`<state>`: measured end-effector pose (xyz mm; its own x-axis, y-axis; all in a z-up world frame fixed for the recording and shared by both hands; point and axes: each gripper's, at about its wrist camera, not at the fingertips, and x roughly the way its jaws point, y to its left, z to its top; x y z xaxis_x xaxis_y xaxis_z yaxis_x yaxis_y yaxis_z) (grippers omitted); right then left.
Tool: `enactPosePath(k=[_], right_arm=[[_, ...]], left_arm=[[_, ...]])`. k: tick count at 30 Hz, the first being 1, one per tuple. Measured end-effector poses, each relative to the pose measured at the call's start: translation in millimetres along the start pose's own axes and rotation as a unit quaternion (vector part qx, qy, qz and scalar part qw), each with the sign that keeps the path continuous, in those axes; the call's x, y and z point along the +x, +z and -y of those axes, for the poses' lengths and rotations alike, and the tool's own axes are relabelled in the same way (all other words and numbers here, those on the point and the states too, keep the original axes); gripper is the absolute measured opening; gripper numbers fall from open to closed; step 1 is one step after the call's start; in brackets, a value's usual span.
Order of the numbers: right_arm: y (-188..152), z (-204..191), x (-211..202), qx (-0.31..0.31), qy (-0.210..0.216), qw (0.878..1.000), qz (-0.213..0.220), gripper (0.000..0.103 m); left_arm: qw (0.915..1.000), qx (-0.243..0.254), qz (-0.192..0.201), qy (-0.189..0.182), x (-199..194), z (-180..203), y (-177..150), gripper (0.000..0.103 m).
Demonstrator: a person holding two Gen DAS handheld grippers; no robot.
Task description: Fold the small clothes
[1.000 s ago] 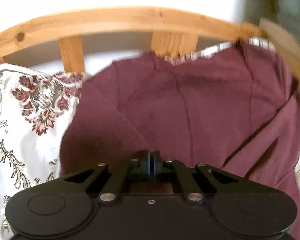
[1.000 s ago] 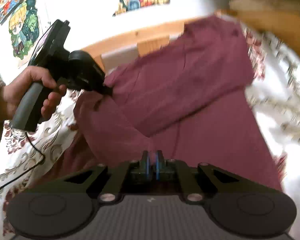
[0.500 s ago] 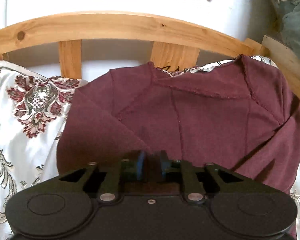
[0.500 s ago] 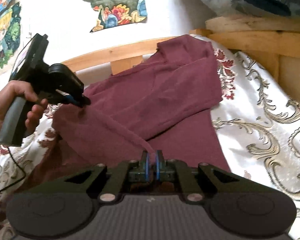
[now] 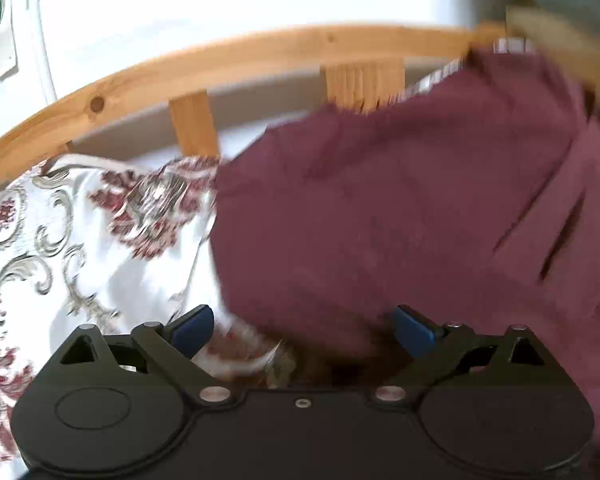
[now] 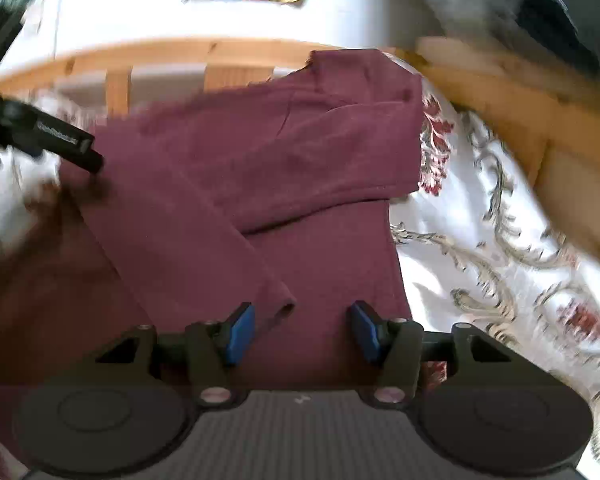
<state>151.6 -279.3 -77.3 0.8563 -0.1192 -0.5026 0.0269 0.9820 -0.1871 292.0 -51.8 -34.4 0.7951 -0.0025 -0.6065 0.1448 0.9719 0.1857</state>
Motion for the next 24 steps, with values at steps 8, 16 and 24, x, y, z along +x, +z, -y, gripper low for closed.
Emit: enactPosePath(k=[8, 16, 24], right_arm=[[-1, -7, -9, -0.032, -0.017, 0.999, 0.017, 0.078], [6, 3, -28, -0.039, -0.009, 0.999, 0.035, 0.103], [10, 9, -46, -0.027, 0.035, 0.999, 0.015, 0.103]], left_arm=[[0.9993, -0.037, -0.009, 0.005, -2, -14, -17, 0.100], [0.9993, -0.032, 0.019, -0.003, -50, -27, -44, 0.102], [0.9959, 0.056, 0.043, -0.058, -112, -34, -81, 0.102]])
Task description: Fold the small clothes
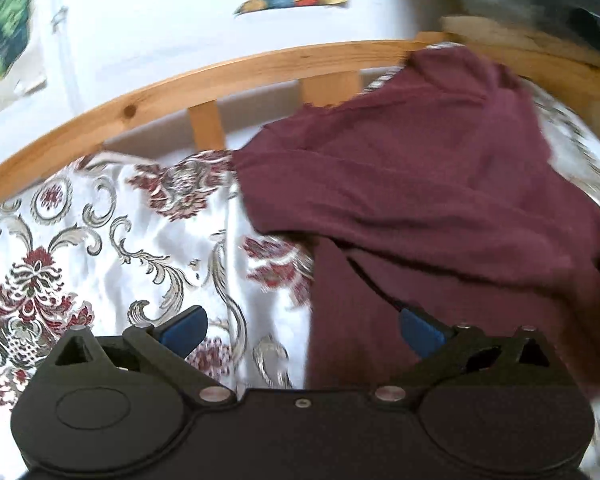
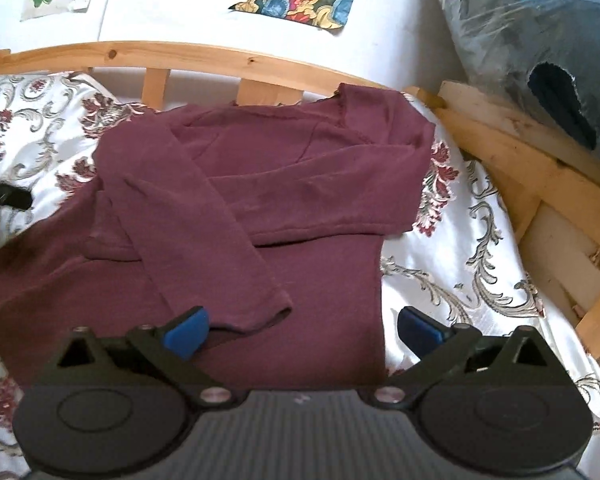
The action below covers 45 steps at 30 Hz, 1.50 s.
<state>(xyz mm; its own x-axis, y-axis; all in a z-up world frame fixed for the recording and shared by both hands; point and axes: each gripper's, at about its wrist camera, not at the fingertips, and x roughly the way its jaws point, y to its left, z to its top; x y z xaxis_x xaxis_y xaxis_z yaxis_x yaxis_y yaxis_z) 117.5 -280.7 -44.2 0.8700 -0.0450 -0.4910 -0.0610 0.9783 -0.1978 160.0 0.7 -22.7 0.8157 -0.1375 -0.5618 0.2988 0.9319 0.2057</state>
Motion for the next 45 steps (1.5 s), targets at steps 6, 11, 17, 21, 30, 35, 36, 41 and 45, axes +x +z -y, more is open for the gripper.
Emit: enactPosePath(k=[6, 11, 17, 21, 30, 35, 36, 41, 45], right_arm=[[-9, -8, -31, -0.030, 0.021, 0.999, -0.010, 0.103], [-27, -18, -56, -0.067, 0.038, 0.996, -0.044, 0.103], [-43, -13, -60, -0.034, 0.055, 0.994, -0.091, 0.103], [-45, -17, -50, -0.040, 0.048, 0.993, -0.102, 0.103], [-51, -24, -45, -0.065, 0.050, 0.991, -0.109, 0.103], [-52, -19, -45, -0.069, 0.040, 0.991, -0.109, 0.103], [-52, -18, -44, -0.069, 0.038, 0.991, -0.109, 0.103], [-53, -17, -42, -0.072, 0.033, 0.990, -0.113, 0.103], [-54, -18, -42, -0.075, 0.035, 0.990, -0.114, 0.103]], left_arm=[[0.9952, 0.085, 0.004, -0.049, -37, 11, -33, 0.102], [0.9873, 0.140, -0.012, -0.073, -42, 24, -61, 0.102], [0.9772, 0.202, -0.027, -0.059, -29, 49, -78, 0.103], [0.9756, 0.215, -0.012, -0.044, -20, 68, -78, 0.103], [0.9652, 0.259, 0.032, -0.009, -9, 94, -73, 0.102], [0.9650, 0.258, 0.033, 0.029, -4, 86, -66, 0.094], [0.9635, 0.263, 0.032, 0.041, -2, 84, -65, 0.092], [0.9672, 0.240, 0.057, 0.059, -7, 66, -53, 0.083], [0.9735, 0.215, 0.060, 0.051, -11, 55, -38, 0.061]])
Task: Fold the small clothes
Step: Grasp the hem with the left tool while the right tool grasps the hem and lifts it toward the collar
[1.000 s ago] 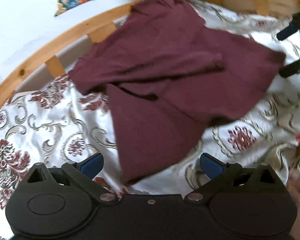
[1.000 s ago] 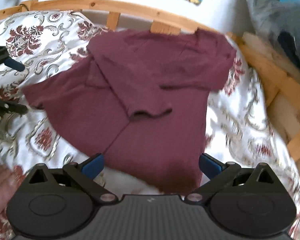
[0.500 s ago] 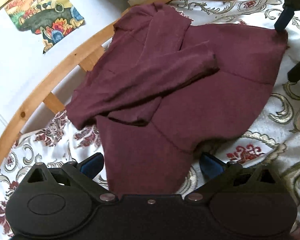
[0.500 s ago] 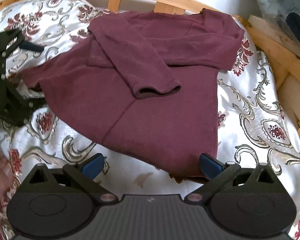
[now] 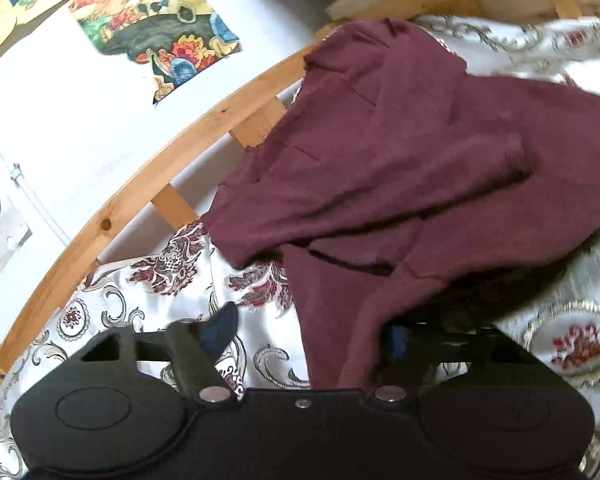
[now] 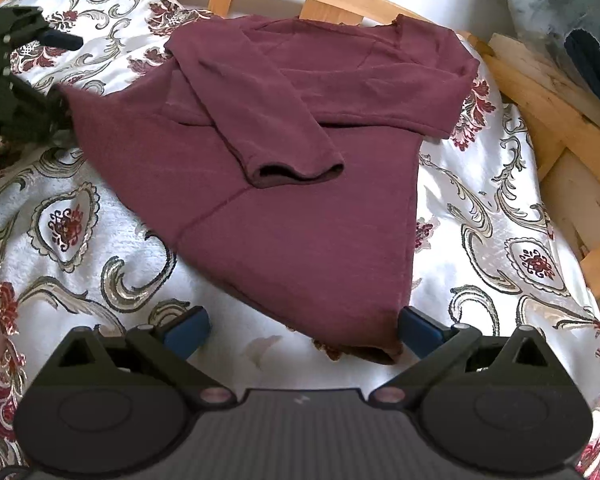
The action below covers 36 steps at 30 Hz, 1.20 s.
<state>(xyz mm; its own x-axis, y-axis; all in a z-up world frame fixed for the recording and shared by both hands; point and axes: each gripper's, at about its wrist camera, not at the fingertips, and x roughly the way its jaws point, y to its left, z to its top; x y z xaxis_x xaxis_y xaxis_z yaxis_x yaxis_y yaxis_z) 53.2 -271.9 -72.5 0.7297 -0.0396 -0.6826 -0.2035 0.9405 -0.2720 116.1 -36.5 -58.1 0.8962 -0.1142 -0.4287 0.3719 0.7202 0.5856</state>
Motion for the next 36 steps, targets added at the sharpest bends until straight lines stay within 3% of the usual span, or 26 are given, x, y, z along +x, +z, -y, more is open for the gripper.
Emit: enactPosePath(k=[2, 7, 14, 21, 22, 23, 24, 25, 28, 31, 36], right_arm=[[0, -1, 0, -0.002, 0.001, 1.000, 0.000, 0.103], [0, -5, 6, -0.007, 0.002, 1.000, -0.003, 0.103], [0, -30, 13, -0.074, -0.051, 0.995, 0.032, 0.103], [1, -39, 20, -0.124, -0.138, 0.980, 0.073, 0.102], [3, -37, 19, -0.124, -0.135, 0.980, 0.078, 0.094], [5, -34, 18, -0.113, -0.126, 0.982, 0.081, 0.075], [6, -31, 18, -0.100, -0.118, 0.985, 0.081, 0.065], [8, -26, 17, -0.087, -0.111, 0.987, 0.080, 0.047], [10, -17, 11, -0.047, -0.096, 0.990, 0.088, 0.019], [12, 0, -1, 0.028, -0.091, 0.989, 0.116, 0.009], [14, 23, -20, 0.093, -0.121, 0.973, 0.172, 0.008]], left_arm=[[0.9998, -0.010, -0.004, -0.014, 2, -4, 4, 0.038], [0.9982, -0.046, -0.012, -0.035, 9, -12, 14, 0.021], [0.9971, -0.062, -0.014, -0.041, 16, -19, 26, 0.018], [0.9967, -0.066, -0.031, -0.036, 30, -25, 35, 0.018], [0.9966, -0.067, -0.032, -0.035, 32, -27, 36, 0.018], [0.9964, -0.070, -0.033, -0.035, 34, -28, 37, 0.018], [0.9960, -0.074, -0.034, -0.035, 35, -29, 38, 0.018], [0.9958, -0.077, -0.035, -0.035, 37, -30, 38, 0.018], [0.9958, -0.077, -0.035, -0.035, 37, -31, 38, 0.018], [0.9967, -0.067, -0.033, -0.032, 35, -29, 35, 0.018], [0.9971, -0.059, -0.042, -0.024, 31, -23, 23, 0.020]])
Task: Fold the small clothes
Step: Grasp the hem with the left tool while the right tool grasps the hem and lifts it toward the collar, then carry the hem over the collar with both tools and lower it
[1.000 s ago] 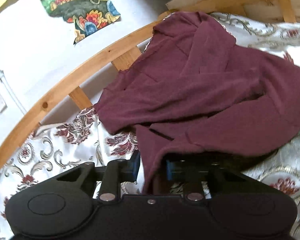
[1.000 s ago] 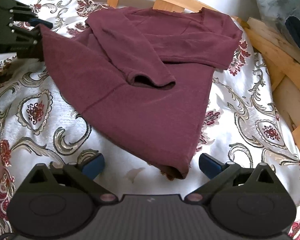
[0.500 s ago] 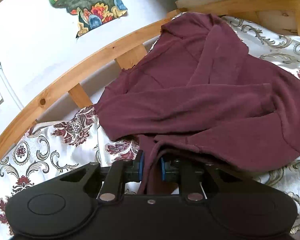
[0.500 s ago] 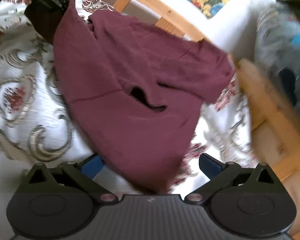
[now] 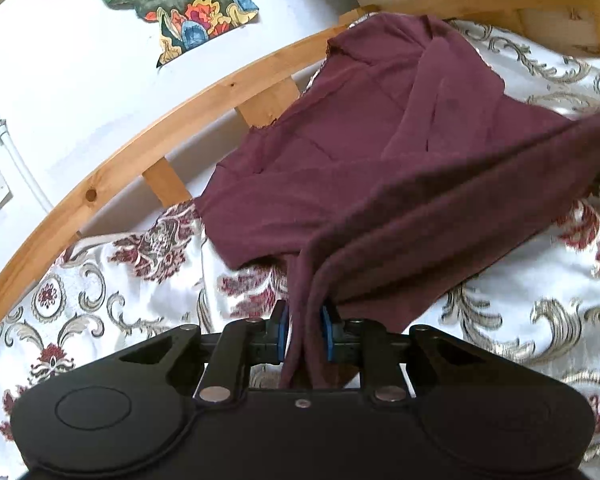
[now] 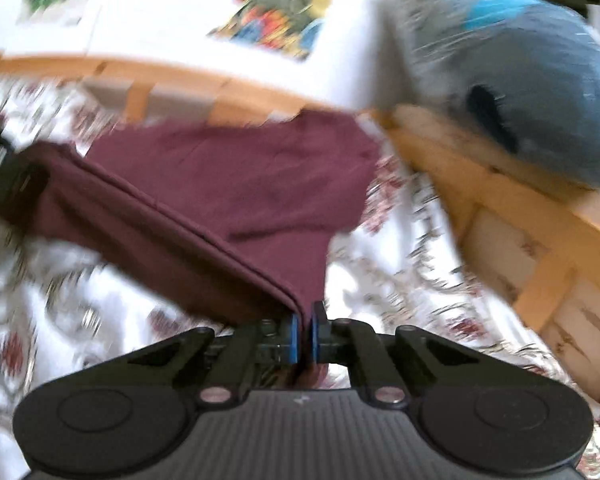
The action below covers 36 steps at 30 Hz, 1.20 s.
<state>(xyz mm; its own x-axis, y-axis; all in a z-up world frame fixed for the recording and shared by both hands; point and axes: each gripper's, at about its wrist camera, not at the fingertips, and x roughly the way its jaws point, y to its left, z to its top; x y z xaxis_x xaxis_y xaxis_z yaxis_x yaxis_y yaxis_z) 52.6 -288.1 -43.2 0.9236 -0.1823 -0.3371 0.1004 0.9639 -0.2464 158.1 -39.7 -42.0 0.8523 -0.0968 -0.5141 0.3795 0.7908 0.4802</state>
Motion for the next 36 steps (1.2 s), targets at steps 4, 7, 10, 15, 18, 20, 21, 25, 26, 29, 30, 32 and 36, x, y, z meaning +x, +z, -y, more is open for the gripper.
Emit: enactPosePath(k=[4, 7, 10, 15, 18, 20, 21, 25, 26, 29, 30, 32, 36], right_arm=[[-2, 0, -9, 0.002, -0.002, 1.000, 0.013, 0.008], [-3, -3, -18, -0.015, -0.004, 1.000, 0.020, 0.007], [3, -11, -33, -0.035, -0.020, 0.999, 0.035, 0.007], [6, -24, -75, -0.066, -0.042, 0.996, 0.044, 0.007], [10, -24, -98, -0.068, -0.050, 0.996, 0.038, 0.007], [16, -22, -115, -0.064, -0.052, 0.996, 0.035, 0.007], [19, -22, -124, -0.065, -0.052, 0.996, 0.035, 0.007], [28, -19, -163, -0.067, -0.046, 0.996, 0.033, 0.007], [29, -18, -173, -0.069, -0.044, 0.996, 0.030, 0.007], [28, -18, -198, -0.073, -0.042, 0.996, 0.026, 0.007], [28, -18, -205, -0.073, -0.042, 0.996, 0.026, 0.007], [29, -17, -210, -0.071, -0.042, 0.996, 0.026, 0.007], [36, -15, -198, -0.061, -0.043, 0.997, 0.034, 0.007]], left_arm=[[0.9999, -0.016, -0.005, -0.002, -6, -1, -10, 0.008], [0.9991, -0.043, 0.006, 0.001, -19, -2, -15, 0.006], [0.9968, -0.074, 0.029, 0.005, -40, -6, -23, 0.005], [0.9945, -0.070, 0.077, 0.011, -87, -9, -36, 0.005], [0.9942, -0.059, 0.090, -0.007, -115, -11, -43, 0.005], [0.9943, -0.053, 0.089, -0.024, -135, -13, -50, 0.005], [0.9944, -0.050, 0.087, -0.033, -144, -14, -54, 0.005], [0.9941, -0.034, 0.087, -0.055, -182, -19, -68, 0.005], [0.9941, -0.028, 0.088, -0.056, -190, -21, -70, 0.005], [0.9933, -0.017, 0.092, -0.069, -217, -29, -74, 0.005], [0.9931, -0.016, 0.092, -0.071, -224, -30, -74, 0.006], [0.9930, -0.017, 0.088, -0.077, -232, -33, -72, 0.006], [0.9932, -0.020, 0.083, -0.079, -225, -37, -58, 0.006]])
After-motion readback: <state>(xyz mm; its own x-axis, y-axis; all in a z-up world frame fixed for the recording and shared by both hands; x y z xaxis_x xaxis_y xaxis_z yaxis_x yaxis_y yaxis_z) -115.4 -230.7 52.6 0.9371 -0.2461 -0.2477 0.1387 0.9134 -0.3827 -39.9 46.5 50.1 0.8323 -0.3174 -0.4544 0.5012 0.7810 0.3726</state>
